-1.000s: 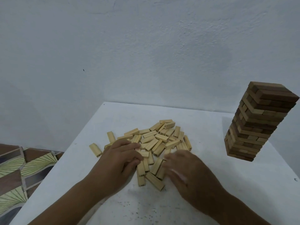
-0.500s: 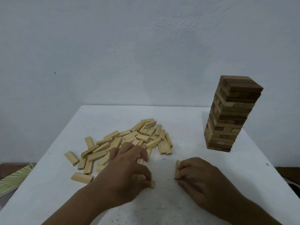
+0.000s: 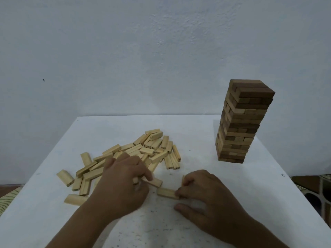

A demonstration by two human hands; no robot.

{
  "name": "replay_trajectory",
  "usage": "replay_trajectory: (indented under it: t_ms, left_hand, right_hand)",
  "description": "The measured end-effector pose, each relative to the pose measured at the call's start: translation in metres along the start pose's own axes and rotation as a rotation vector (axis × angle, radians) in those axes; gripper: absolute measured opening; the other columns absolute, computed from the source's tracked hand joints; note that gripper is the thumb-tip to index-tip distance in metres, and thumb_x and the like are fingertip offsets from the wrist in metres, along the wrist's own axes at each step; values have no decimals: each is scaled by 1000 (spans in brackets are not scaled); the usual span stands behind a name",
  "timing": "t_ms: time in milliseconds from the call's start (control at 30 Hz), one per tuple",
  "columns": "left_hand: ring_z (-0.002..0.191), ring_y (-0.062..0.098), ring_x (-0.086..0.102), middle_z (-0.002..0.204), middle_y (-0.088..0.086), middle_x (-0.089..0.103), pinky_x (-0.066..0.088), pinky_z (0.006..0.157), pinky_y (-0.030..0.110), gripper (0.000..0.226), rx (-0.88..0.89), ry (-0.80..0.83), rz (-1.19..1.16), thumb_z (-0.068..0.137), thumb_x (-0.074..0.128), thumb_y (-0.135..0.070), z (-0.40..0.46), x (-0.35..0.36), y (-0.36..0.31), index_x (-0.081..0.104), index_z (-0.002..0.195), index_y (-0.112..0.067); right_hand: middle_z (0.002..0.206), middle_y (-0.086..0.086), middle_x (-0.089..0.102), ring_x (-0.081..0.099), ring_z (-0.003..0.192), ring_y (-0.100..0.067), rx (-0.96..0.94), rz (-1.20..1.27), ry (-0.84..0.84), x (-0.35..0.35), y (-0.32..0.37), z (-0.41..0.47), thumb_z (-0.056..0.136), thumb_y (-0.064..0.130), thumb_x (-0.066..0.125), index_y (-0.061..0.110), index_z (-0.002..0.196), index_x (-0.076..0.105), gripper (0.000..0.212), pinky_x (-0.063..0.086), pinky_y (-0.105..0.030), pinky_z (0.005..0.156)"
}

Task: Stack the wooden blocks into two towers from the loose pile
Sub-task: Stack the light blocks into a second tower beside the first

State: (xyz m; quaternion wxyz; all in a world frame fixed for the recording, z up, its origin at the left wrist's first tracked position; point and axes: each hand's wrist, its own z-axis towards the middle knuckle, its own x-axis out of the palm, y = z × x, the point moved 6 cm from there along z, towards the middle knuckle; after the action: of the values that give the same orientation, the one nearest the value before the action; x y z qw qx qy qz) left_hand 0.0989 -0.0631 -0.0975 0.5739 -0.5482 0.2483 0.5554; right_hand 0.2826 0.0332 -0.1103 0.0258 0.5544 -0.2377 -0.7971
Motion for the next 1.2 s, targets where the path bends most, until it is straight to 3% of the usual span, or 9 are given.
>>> replay_trajectory:
  t_ms: [133, 233, 367, 500, 567, 700, 933, 1200]
  left_hand:
    - [93, -2, 42, 89, -28, 51, 22, 78, 32, 21, 8, 66, 40, 68, 59, -35, -6, 9, -1, 64, 84, -46]
    - [95, 2, 47, 91, -29, 54, 25, 78, 33, 19, 20, 50, 45, 73, 67, -30, -7, 13, -3, 64, 83, -45]
    - [97, -1, 48, 94, -31, 57, 26, 82, 31, 25, 59, 44, 28, 79, 75, -25, -6, 18, -7, 66, 85, -47]
    - [105, -5, 45, 106, -34, 57, 26, 84, 31, 23, 127, 60, 4, 83, 70, -31, -7, 20, -19, 67, 95, -50]
    - [107, -4, 43, 111, -32, 57, 26, 81, 32, 22, 130, 59, 20, 83, 66, -36, -7, 23, -24, 66, 97, -52]
    - [103, 1, 47, 104, -30, 57, 29, 76, 33, 20, 110, 50, 45, 83, 53, -51, -8, 27, -29, 67, 96, -52]
    - [108, -4, 46, 115, -36, 58, 25, 80, 34, 30, 150, 81, 29, 81, 46, -59, -9, 28, -40, 65, 102, -50]
    - [120, 2, 41, 124, -30, 52, 27, 87, 34, 36, 143, 93, 63, 81, 41, -65, -6, 39, -44, 62, 109, -53]
  right_hand:
    - [90, 22, 50, 47, 88, -1, 58, 8, -59, 0, -5, 4, 81, 58, 61, 33, 79, 58, 25, 44, -17, 70]
    - [81, 19, 50, 49, 80, -4, 120, 30, -101, -1, -14, 1, 79, 43, 66, 29, 71, 53, 21, 45, -18, 62]
    - [87, 24, 54, 52, 84, -1, 161, 60, -137, -1, -22, 0, 82, 49, 63, 34, 85, 59, 15, 41, -9, 69]
    - [95, 22, 60, 50, 92, 4, 145, 83, -74, 3, -23, 0, 78, 76, 47, 30, 92, 70, 53, 41, -8, 73]
    - [107, 26, 58, 47, 101, 9, 143, 105, -39, 4, -22, 0, 74, 80, 47, 31, 98, 72, 60, 39, -4, 79]
    - [118, 34, 46, 39, 109, 18, 114, 106, 31, 5, -22, 1, 71, 75, 54, 35, 105, 72, 56, 31, 0, 84]
    - [118, 23, 61, 41, 101, 20, 110, 67, 41, 6, -24, 0, 77, 69, 50, 34, 108, 72, 51, 32, 2, 81]
    - [112, 18, 64, 42, 94, 18, 120, 42, 17, 4, -28, 0, 81, 47, 68, 29, 106, 73, 31, 32, 4, 84]
